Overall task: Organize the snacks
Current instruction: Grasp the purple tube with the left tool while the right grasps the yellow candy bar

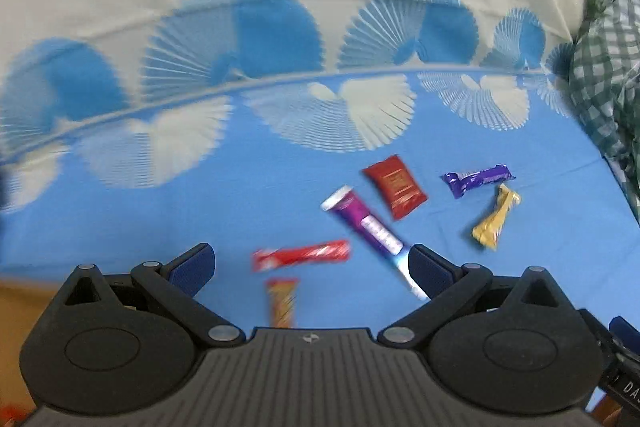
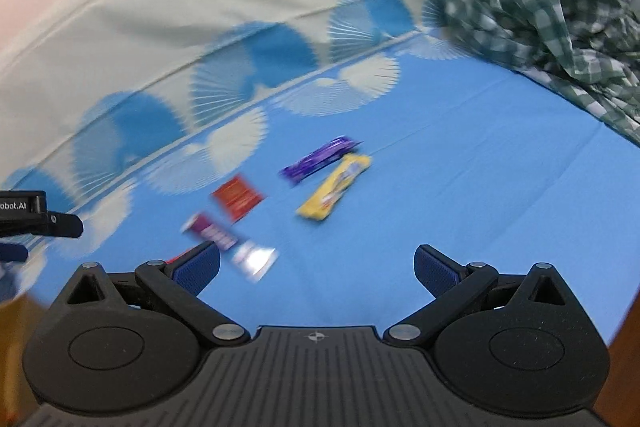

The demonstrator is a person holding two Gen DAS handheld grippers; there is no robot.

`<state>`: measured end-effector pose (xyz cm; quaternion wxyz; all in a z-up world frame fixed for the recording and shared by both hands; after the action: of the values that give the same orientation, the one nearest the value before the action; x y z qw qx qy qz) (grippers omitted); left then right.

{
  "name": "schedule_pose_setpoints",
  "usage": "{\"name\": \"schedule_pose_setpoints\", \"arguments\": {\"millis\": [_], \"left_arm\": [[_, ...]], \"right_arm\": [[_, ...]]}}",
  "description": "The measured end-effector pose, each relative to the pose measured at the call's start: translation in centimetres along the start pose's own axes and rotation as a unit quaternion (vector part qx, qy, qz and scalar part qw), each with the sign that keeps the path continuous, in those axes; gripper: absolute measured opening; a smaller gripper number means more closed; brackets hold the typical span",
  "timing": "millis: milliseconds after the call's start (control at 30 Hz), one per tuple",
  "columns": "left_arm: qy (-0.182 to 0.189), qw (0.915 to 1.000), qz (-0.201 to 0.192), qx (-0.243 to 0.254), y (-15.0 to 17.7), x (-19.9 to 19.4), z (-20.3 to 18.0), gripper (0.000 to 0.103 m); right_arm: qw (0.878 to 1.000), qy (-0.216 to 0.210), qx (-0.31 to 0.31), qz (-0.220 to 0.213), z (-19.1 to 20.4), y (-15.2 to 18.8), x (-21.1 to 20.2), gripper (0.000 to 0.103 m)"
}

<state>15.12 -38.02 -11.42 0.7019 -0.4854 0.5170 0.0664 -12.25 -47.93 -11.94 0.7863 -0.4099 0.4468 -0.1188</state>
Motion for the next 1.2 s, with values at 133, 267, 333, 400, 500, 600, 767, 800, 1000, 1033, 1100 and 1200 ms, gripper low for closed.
{"name": "schedule_pose_setpoints", "arguments": {"millis": [133,267,333,400,500,600,767,800,1000,1033,1100,1200], "left_arm": [[0.008,0.9989,0.045,-0.010,-1.3,8.7,-1.9,0.103],[0.031,0.9942,0.102,-0.014,-0.8,15.4,-3.5,0.103],[0.030,0.9914,0.127,-0.013,-0.2,17.7,-3.8,0.103],[0.022,0.9904,0.136,-0.012,0.4,18.8,-3.9,0.103],[0.022,0.9918,0.125,0.013,0.6,18.9,-4.7,0.103],[0.011,0.9939,0.108,0.017,0.5,18.4,-4.6,0.083],[0.048,0.9927,0.107,0.028,0.7,15.9,-4.7,0.019],[0.055,0.9926,0.104,0.030,0.9,15.2,-4.7,0.019],[0.088,0.9927,0.066,0.048,2.4,7.8,-5.0,0.018],[0.094,0.9928,0.059,0.046,2.7,6.0,-5.0,0.018],[0.108,0.9924,0.048,0.035,3.7,1.9,-4.6,0.018],[0.116,0.9926,0.029,0.024,5.5,-3.9,-3.4,0.018]], "right_arm": [[1.000,0.017,0.014,0.013,-0.9,-1.6,7.9,0.102],[0.999,0.027,0.012,0.031,-1.0,-2.6,14.7,0.102],[0.999,0.026,0.013,0.046,-1.0,-2.5,17.5,0.102],[0.997,0.032,0.009,0.069,-0.7,-2.0,20.0,0.102],[0.996,0.057,-0.038,0.050,0.2,-1.5,21.3,0.103],[0.994,0.072,-0.071,0.036,0.6,-0.7,21.0,0.096],[0.992,0.065,-0.101,0.028,-0.1,0.2,18.7,0.015],[0.993,0.060,-0.094,0.035,-0.3,0.4,18.0,0.015],[0.998,0.022,-0.057,0.024,-0.1,1.3,10.8,0.014],[0.998,0.015,-0.054,0.017,0.1,1.3,9.3,0.014],[0.999,0.002,-0.048,0.005,0.6,1.2,5.8,0.014],[0.999,-0.022,-0.043,-0.009,1.6,1.4,0.3,0.014]]}}
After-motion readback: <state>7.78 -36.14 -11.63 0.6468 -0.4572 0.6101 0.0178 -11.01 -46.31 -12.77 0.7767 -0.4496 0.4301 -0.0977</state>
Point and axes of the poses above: each gripper's, at about its wrist camera, not at the fingertips, and x roughly the way its jaws point, z to its left, y to its underside, the point moved 4 cm from there along x, roughly the way its jaws point, and after that the axes turned 4 degrees about -z, right-handed, at the moved point
